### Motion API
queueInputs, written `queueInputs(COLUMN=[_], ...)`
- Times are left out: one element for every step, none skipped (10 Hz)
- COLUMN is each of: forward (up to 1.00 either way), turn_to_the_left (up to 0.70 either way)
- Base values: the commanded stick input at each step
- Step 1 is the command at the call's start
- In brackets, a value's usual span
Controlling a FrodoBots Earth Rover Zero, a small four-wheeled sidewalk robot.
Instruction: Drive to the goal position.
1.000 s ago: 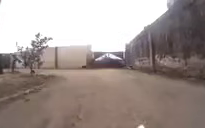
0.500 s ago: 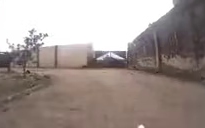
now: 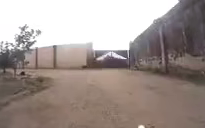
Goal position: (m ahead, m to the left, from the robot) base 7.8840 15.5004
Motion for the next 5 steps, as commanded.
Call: queueInputs(forward=[1.0,1.0,1.0,1.0,1.0], turn_to_the_left=[0.0,0.15,0.27,0.27,0.27])
